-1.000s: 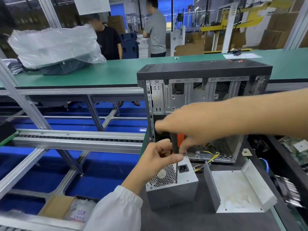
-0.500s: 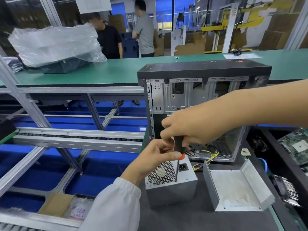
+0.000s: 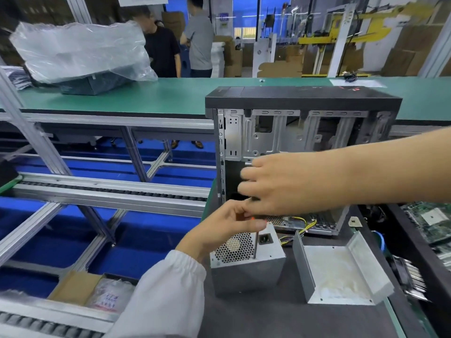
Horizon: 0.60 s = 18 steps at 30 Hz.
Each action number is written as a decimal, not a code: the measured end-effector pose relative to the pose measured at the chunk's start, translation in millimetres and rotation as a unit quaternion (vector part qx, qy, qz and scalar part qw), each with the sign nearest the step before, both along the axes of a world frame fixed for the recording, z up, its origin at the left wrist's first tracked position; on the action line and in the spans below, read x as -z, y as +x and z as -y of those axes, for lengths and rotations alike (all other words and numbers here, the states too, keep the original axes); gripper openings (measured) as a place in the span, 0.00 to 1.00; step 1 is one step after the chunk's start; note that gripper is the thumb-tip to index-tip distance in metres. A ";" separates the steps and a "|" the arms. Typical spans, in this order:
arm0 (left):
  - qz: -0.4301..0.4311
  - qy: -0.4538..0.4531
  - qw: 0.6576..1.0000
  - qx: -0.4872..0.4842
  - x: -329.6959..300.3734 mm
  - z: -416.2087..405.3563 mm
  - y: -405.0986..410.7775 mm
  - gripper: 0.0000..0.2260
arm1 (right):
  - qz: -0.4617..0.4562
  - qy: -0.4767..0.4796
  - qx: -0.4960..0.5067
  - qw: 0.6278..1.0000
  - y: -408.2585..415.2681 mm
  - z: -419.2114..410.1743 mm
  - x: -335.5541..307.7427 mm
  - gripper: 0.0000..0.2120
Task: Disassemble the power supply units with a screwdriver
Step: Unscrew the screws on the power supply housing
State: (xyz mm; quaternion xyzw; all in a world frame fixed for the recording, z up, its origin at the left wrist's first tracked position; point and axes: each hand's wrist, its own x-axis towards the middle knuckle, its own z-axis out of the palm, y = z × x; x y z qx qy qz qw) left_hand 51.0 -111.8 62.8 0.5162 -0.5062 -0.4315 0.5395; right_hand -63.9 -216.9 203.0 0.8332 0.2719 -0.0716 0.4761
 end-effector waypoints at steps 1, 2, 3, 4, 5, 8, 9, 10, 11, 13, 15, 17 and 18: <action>-0.004 0.002 1.000 -0.002 0.8 -0.9 1.3 0.06 | 0.049 -0.027 -0.082 0.995 -0.5 1.2 1.9 0.07; 0.002 0.000 1.000 -0.004 -0.1 -2.1 1.6 0.05 | 0.045 -0.037 -0.084 0.995 0.8 -1.6 1.2 0.07; 0.013 -0.009 1.000 -0.005 -1.2 -2.8 0.3 0.05 | 0.022 -0.003 -0.007 1.000 2.6 -8.5 -4.2 0.07; 0.028 -0.017 0.999 -0.007 -3.5 -2.4 -1.7 0.04 | -0.024 0.068 0.128 0.989 7.4 -14.3 -8.3 0.08; 0.043 -0.021 0.999 -0.017 -4.4 -0.2 -5.3 0.03 | -0.071 0.154 0.312 0.935 15.9 -16.6 -11.8 0.10; 0.094 -0.044 0.991 -0.083 -0.4 7.0 -20.1 0.04 | -0.190 0.287 0.673 0.655 41.0 -10.6 -25.3 0.17; 0.095 -0.046 0.989 -0.101 1.6 7.9 -21.6 0.04 | -0.212 0.284 0.699 0.621 46.5 -7.5 -26.5 0.17; 0.091 -0.044 0.989 -0.105 3.1 6.8 -20.2 0.04 | -0.221 0.267 0.692 0.633 47.7 -6.1 -24.2 0.17; 0.073 -0.039 0.992 -0.091 4.7 4.5 -16.4 0.07 | -0.220 0.217 0.649 0.696 44.3 -6.9 -22.2 0.16; 0.015 -0.024 0.999 -0.044 5.9 -2.0 -5.9 0.11 | -0.173 0.054 0.423 0.888 29.1 -8.3 -9.9 0.14; -0.020 -0.022 0.999 -0.020 5.7 -7.0 1.3 0.09 | -0.047 -0.034 0.089 0.994 15.2 -5.5 3.1 0.13; -0.035 -0.023 0.999 -0.017 8.5 -9.5 2.3 0.06 | 0.007 -0.025 -0.102 0.994 4.1 -6.7 3.4 0.11; -0.032 -0.026 0.999 -0.016 8.2 -10.1 0.8 0.06 | 0.018 -0.017 -0.106 0.994 3.7 -7.4 3.2 0.10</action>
